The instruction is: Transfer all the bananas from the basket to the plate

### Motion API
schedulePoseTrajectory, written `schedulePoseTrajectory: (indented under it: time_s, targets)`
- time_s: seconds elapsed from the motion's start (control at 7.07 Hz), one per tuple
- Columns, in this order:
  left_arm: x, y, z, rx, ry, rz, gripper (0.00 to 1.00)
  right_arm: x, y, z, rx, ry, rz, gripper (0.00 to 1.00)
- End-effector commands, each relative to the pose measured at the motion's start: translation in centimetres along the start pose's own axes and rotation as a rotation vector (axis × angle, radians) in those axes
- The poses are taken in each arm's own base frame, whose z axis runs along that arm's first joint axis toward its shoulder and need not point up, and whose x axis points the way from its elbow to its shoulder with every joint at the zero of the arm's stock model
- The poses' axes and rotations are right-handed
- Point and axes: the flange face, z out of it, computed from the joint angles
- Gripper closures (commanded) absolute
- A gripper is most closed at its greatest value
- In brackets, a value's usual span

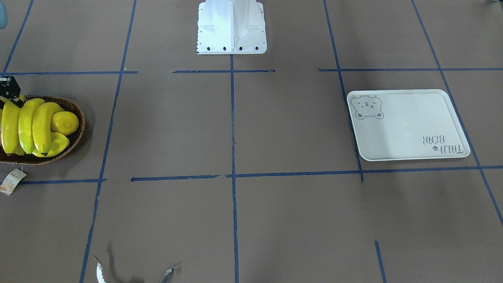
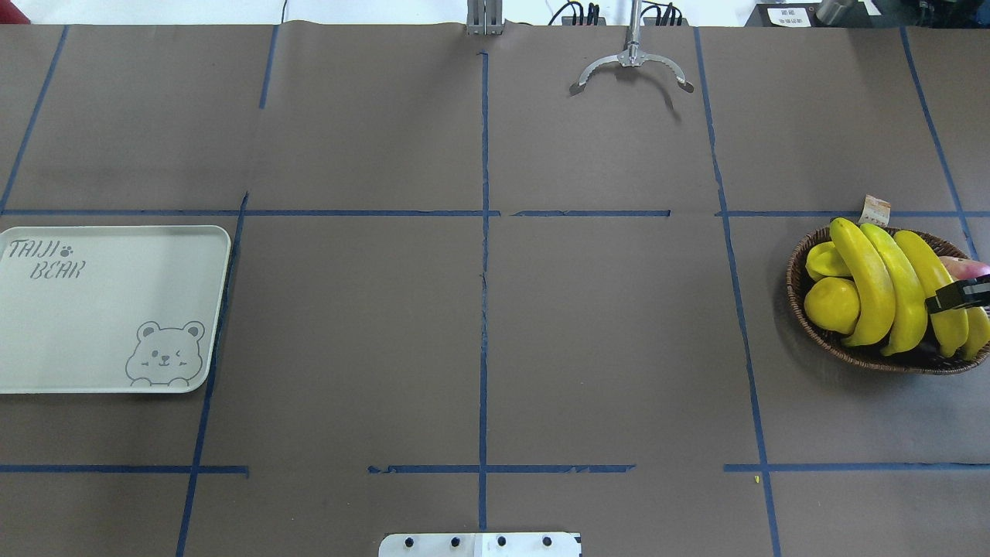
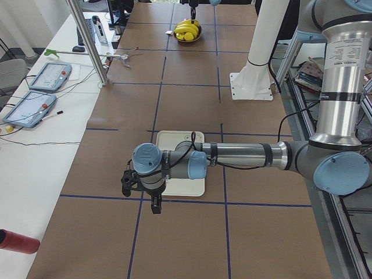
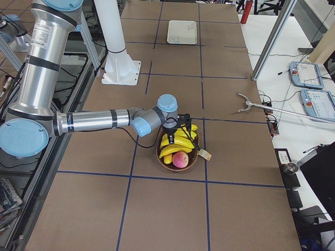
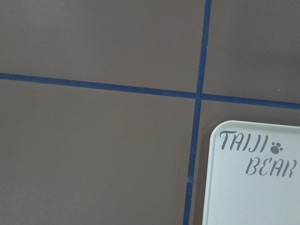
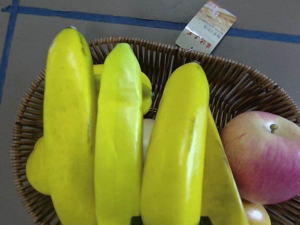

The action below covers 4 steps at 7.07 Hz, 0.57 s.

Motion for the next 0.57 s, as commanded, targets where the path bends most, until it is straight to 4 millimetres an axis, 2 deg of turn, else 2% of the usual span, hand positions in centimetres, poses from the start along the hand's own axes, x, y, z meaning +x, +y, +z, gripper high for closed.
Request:
schedulePoseTrajectory:
  time_s: [0.0, 0.28, 0.42]
  targets:
    - [0.1, -0.1, -0.1, 0.003, 0.001, 0.001, 0.00, -0.7, 0.5, -1.2, 0.011, -0.016, -0.011, 0.99]
    - [0.1, -0.1, -0.1, 0.002, 0.001, 0.002, 0.00, -0.4, 0.2, -4.5, 0.046, -0.055, 0.021, 1.00]
    - [0.3, -0.2, 0.0, -0.002, 0.000, 0.004, 0.00, 0.1, 0.2, -5.3, 0.055, -0.064, 0.028, 1.00]
